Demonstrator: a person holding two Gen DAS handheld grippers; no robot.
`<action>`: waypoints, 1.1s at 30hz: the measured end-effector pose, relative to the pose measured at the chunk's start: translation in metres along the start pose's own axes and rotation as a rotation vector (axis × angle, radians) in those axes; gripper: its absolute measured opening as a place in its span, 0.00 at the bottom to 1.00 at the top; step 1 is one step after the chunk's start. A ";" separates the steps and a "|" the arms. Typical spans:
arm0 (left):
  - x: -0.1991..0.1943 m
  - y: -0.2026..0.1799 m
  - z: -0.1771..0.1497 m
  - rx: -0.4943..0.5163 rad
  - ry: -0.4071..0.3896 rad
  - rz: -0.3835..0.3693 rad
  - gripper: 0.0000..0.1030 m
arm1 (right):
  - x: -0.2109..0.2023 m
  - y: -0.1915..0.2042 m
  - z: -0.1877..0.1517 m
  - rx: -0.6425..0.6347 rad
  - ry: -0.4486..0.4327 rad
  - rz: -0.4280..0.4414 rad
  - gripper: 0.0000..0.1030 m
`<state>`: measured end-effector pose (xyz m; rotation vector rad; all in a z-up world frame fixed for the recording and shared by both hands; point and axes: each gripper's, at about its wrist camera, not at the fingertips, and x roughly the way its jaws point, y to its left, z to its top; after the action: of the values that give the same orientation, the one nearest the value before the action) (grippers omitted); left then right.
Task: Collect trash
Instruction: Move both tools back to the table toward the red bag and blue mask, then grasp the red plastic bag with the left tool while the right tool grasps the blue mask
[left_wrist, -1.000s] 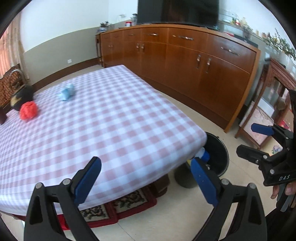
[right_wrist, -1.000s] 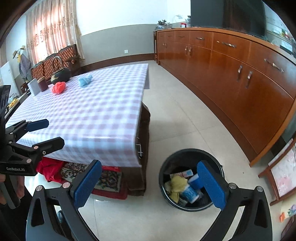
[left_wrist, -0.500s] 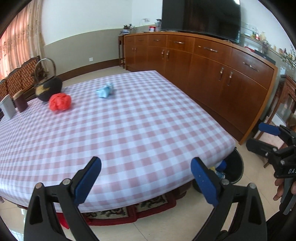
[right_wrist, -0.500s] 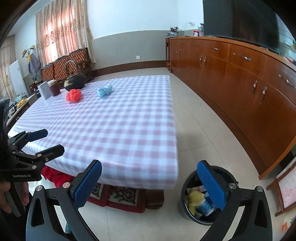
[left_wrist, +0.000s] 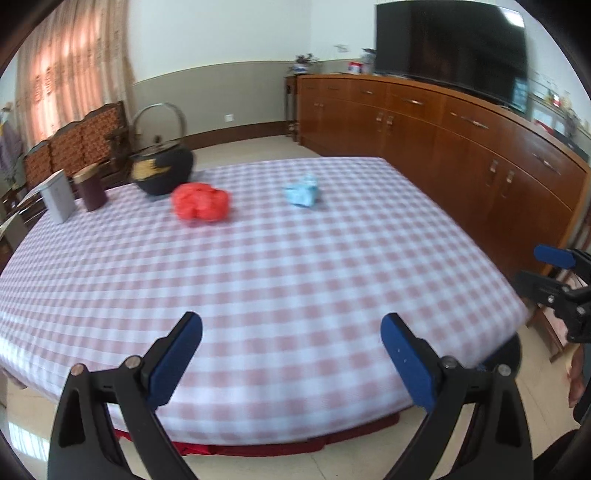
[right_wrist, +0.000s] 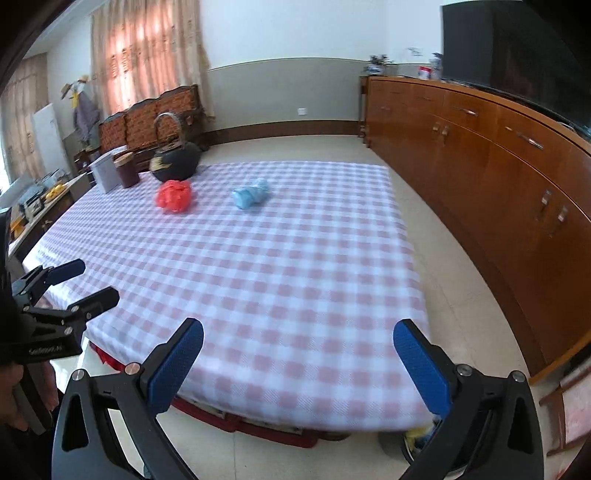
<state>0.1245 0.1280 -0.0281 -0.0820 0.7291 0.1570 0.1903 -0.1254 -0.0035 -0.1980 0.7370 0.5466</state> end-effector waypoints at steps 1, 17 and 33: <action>0.003 0.008 0.002 -0.009 0.002 -0.002 0.95 | 0.006 0.006 0.005 -0.016 0.006 -0.001 1.00; 0.088 0.102 0.066 -0.132 0.020 0.092 0.85 | 0.139 0.058 0.098 -0.102 0.053 0.035 0.93; 0.177 0.096 0.109 -0.121 0.075 0.094 0.85 | 0.278 0.052 0.153 -0.067 0.158 0.066 0.70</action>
<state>0.3095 0.2565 -0.0671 -0.1697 0.7982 0.2891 0.4211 0.0848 -0.0811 -0.2825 0.8821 0.6244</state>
